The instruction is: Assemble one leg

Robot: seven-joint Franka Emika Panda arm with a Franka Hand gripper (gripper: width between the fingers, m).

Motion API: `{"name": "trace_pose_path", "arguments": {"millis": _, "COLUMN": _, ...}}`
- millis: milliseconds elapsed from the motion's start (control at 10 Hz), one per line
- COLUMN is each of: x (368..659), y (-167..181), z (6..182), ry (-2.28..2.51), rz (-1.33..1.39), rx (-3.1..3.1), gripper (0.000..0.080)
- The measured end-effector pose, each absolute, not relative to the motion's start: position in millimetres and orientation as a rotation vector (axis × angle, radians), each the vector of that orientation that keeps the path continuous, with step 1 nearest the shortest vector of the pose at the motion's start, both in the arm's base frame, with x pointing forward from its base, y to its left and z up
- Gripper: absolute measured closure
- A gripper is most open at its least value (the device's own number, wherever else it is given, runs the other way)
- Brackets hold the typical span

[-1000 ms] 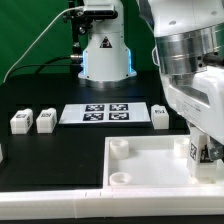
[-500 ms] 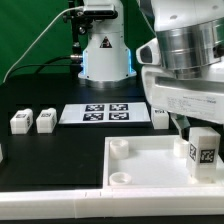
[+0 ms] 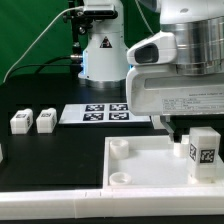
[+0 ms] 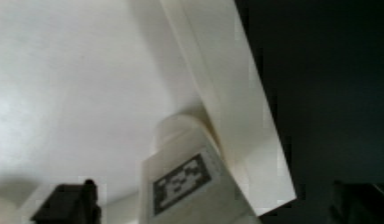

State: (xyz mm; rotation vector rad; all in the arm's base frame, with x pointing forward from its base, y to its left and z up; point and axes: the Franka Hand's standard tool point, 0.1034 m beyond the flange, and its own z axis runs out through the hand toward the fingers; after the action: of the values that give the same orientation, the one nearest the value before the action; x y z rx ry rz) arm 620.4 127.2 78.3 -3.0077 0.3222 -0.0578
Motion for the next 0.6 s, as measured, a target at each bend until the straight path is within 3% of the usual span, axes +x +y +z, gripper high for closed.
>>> {"name": "trace_pose_path", "arguments": {"millis": 300, "x": 630.2, "y": 135.8, "z": 80.6, "ry": -0.275, "rz": -0.177, "rx": -3.063, "gripper": 0.0151}}
{"name": "trace_pose_path", "arguments": {"millis": 400, "x": 630.2, "y": 136.4, "z": 80.5, "ry": -0.272, "rz": -0.180, "rx": -3.061, "gripper": 0.0151}}
{"name": "trace_pose_path", "arguments": {"millis": 600, "x": 630.5, "y": 135.3, "z": 80.5, "ry": -0.270, "rz": -0.180, "rx": -3.062, "gripper": 0.0376}}
